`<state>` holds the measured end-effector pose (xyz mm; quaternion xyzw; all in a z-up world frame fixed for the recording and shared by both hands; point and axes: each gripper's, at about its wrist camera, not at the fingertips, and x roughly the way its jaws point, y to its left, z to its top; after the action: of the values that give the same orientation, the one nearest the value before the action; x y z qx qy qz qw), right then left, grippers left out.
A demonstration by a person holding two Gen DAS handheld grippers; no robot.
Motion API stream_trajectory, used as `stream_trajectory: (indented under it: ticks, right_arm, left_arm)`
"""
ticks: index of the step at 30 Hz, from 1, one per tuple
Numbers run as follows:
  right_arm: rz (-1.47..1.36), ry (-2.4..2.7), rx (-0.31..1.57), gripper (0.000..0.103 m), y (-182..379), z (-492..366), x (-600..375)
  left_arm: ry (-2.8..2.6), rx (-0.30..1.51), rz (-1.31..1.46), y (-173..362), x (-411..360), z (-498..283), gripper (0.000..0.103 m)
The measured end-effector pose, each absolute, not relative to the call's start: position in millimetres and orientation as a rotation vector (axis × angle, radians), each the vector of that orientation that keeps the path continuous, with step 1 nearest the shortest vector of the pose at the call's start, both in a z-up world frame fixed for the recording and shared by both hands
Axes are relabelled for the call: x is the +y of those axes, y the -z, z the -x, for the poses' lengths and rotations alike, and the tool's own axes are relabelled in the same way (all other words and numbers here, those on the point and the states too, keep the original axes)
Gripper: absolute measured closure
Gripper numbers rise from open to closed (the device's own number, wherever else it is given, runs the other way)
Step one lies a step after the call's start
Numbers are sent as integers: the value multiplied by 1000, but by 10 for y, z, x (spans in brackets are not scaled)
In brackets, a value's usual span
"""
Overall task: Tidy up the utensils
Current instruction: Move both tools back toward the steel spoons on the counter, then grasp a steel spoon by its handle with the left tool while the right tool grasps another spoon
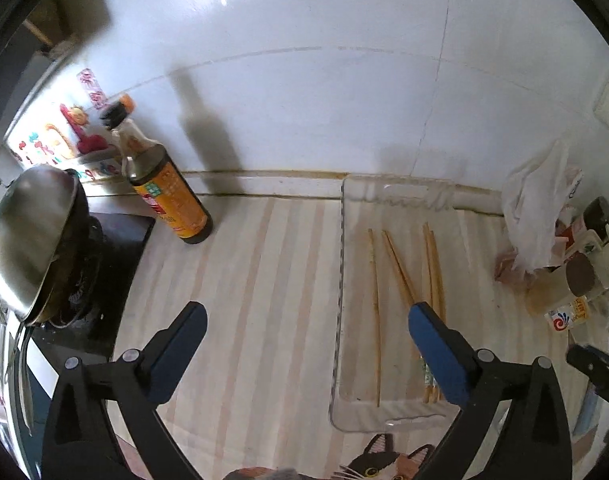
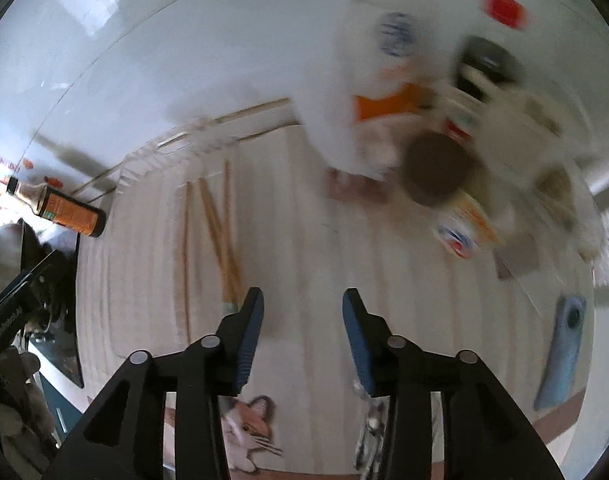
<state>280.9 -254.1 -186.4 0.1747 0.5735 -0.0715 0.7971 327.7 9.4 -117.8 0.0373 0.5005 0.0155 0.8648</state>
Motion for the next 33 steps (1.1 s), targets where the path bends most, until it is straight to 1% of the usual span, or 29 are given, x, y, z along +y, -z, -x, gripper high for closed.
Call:
stream_trajectory:
  ticks: [1,6,10,11,13,15,17,18,20,25,26,27,28,29,31,32,33]
  right_arm:
    - [-389,162,1225,53,1867,-2716,-2616]
    - [-456,214,1252,53,1971,-2157,-3020]
    - [-520,268,1277,53,2165,-1654,-3337]
    - [-538,282,1285,53,2228,-1539,-3409]
    - [-579,300,1310,53,2393,-1357,-3532]
    - [-594,315,1330,53,2564,-1244,-3605]
    - [-598,324,1341,53,2715,-1155,-3674]
    - [-596,323,1348,53,2775,-1142,-3682]
    - [-591,318,1354,55,2886,-1133,-3684]
    - [-608,333,1342,55,3003,-1090,-3701]
    - [-620,339,1336,55,2998,-1061,-3727]
    - [-632,348,1331,55,2998,-1016,-3762]
    - [-643,355,1329,55,3000,-983,-3791]
    - [-655,359,1329,55,2993,-948,-3823]
    - [-669,358,1328,55,2985,-878,-3866]
    - [-667,363,1330,55,2978,-845,-3888]
    - [-668,368,1330,55,2987,-822,-3899]
  left_arm:
    - [-47,1029,-90,1155,71,-3206,0]
    - [-44,1000,-113,1149,-148,-2848,0]
    - [30,1055,-166,1368,-548,-2463,0]
    - [47,1075,-176,1440,-637,-2389,2]
    - [88,1128,-186,1625,-827,-2240,7]
    - [134,1191,-200,1836,-1026,-2120,25]
    - [196,1259,-214,2052,-1228,-2021,34]
    - [226,1290,-225,2146,-1332,-1973,48]
    - [285,1344,-243,2326,-1513,-1911,61]
    - [404,1479,-207,2672,-1898,-1863,62]
    - [422,1494,-205,2729,-1941,-1853,63]
    - [438,1511,-207,2789,-2008,-1832,66]
    - [446,1524,-216,2836,-2061,-1811,66]
    - [450,1533,-227,2884,-2112,-1790,66]
    - [451,1541,-248,2956,-2186,-1756,70]
    - [446,1524,-267,2962,-2229,-1736,73]
    - [450,1508,-291,2957,-2277,-1717,73]
